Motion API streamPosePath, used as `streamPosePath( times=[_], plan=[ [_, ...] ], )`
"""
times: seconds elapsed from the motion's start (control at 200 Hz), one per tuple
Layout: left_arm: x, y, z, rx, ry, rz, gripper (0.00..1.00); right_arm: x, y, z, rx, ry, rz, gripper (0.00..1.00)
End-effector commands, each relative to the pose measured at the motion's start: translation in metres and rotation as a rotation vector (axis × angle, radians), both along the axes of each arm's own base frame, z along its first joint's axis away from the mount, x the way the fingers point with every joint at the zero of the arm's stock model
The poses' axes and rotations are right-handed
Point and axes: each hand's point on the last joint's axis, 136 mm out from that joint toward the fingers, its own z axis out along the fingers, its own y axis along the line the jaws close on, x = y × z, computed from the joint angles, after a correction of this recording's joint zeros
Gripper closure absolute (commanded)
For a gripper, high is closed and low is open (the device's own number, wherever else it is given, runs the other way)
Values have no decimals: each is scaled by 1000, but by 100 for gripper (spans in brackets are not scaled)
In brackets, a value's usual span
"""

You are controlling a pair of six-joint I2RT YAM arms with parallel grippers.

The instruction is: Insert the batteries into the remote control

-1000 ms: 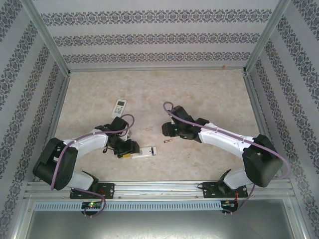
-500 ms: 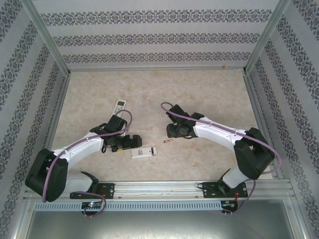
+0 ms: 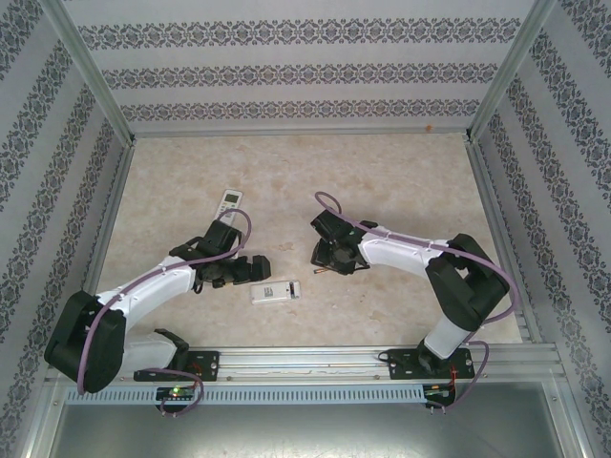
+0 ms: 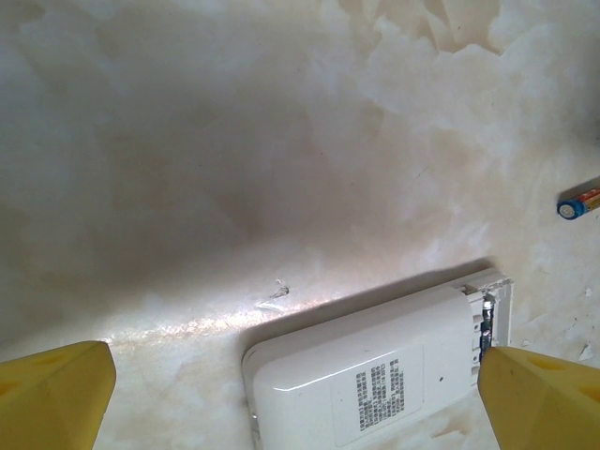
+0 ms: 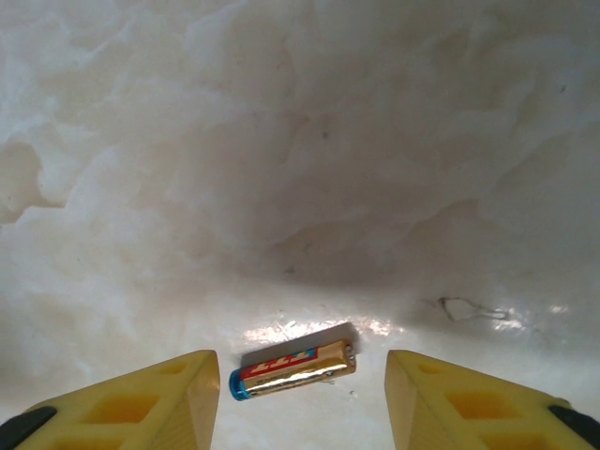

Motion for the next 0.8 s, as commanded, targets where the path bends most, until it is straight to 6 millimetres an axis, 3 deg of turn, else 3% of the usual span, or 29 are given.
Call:
streamPosePath(
  times=[0.0, 0.43, 0.794],
  plan=[
    [1, 4, -5, 11, -13, 8, 0, -2, -2, -9, -3, 24, -68, 54],
    [1, 4, -8, 17, -8, 7, 0, -9, -9, -24, -34, 67, -114, 57],
    [-1, 5, -10, 20, -1, 9, 0, -7, -4, -30, -44, 71, -103, 74]
  ],
)
